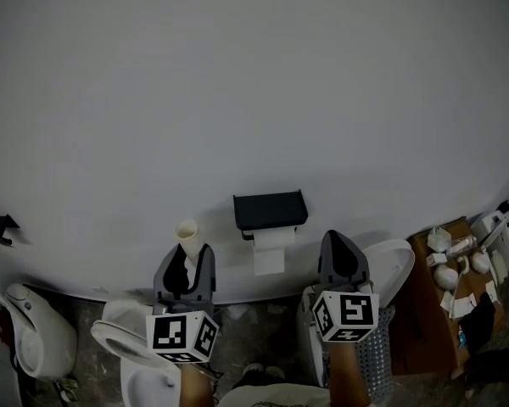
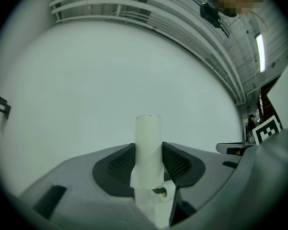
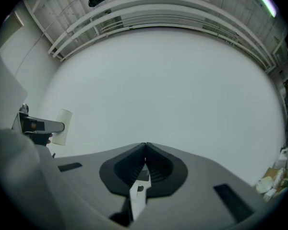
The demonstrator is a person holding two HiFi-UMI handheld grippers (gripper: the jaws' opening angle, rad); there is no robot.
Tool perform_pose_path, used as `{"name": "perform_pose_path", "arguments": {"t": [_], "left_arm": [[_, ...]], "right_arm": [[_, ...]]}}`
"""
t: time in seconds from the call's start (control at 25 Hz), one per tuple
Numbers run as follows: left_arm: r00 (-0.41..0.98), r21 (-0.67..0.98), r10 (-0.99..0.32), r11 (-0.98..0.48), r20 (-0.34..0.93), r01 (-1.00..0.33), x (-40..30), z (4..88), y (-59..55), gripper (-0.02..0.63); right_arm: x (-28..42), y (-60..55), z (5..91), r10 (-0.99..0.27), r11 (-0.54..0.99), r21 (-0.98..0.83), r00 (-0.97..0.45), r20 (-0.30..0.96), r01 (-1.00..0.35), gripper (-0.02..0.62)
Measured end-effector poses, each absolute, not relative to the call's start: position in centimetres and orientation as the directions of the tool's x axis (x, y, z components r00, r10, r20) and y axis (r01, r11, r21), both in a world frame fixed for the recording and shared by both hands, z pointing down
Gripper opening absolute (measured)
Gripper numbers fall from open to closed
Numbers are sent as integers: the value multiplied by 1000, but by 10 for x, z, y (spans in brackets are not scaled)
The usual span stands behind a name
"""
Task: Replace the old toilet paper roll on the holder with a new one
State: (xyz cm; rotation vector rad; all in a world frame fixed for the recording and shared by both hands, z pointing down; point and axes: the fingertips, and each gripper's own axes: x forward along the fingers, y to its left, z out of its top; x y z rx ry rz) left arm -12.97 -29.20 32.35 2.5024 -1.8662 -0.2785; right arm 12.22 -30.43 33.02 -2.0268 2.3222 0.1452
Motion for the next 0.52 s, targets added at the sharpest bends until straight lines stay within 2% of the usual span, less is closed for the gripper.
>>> {"name": "perform_pose_path", "arguments": {"t": [0.52], "left_arm": [[276, 109, -951, -292, -137, -950, -130, 323, -292, 178]], "right_arm": [[118, -304, 331, -986, 134, 51, -138, -94, -990, -8]]}}
